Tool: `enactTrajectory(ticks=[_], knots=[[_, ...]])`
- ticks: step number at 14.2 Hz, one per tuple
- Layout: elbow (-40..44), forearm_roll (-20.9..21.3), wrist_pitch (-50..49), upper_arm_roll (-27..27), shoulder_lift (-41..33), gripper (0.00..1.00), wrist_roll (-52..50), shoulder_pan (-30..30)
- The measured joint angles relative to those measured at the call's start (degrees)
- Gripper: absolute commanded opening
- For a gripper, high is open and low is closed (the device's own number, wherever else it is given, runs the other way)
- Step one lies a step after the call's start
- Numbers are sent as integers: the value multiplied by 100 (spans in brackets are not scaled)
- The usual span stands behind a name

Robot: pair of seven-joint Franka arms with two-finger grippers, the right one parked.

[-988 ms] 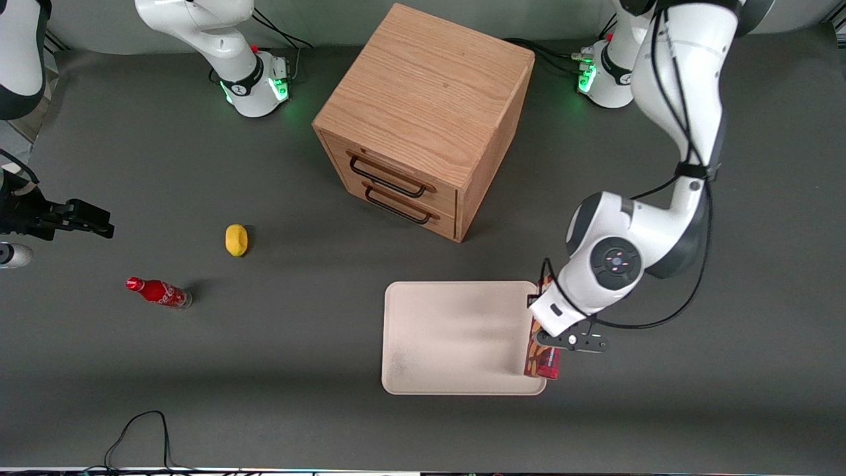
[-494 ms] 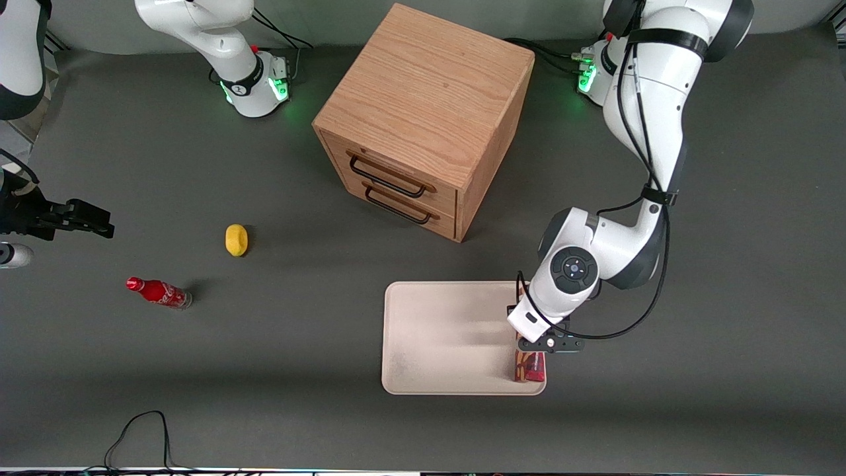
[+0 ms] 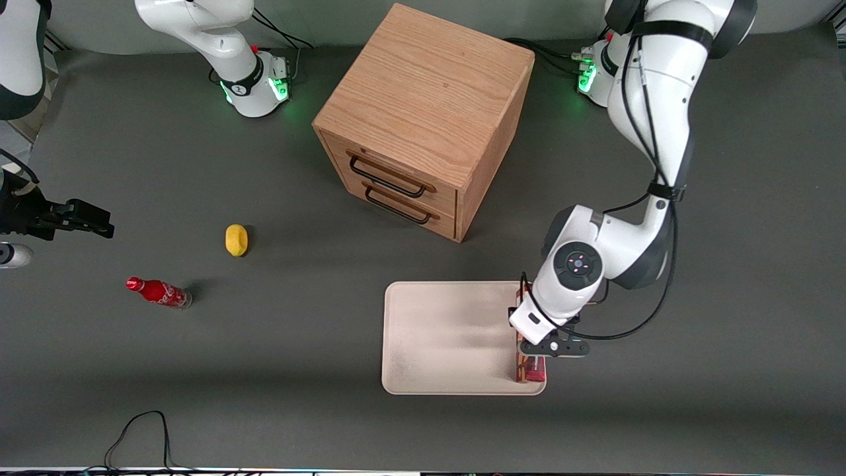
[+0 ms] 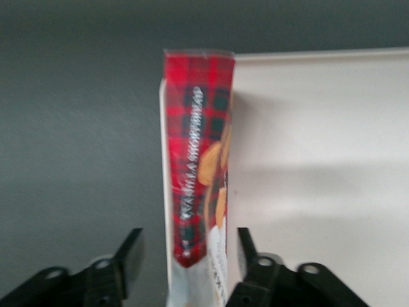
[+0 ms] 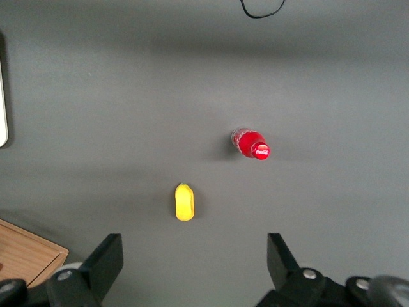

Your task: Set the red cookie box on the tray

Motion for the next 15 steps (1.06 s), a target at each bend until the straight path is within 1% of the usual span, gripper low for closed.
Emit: enactTrajectory(ticks=[3,6,9,12,15], knots=[[-282,0,-172,37,-743,100,87,323],[-708,0,-1115,51,-1774,100,217,721],[-1161,-28,-2123,66,-2850,100,809,1184],[-1810,-371,-2707,136,-3884,100,1538,1646],[-2320,-473,-2929,200,-4546,100,1992,1922]])
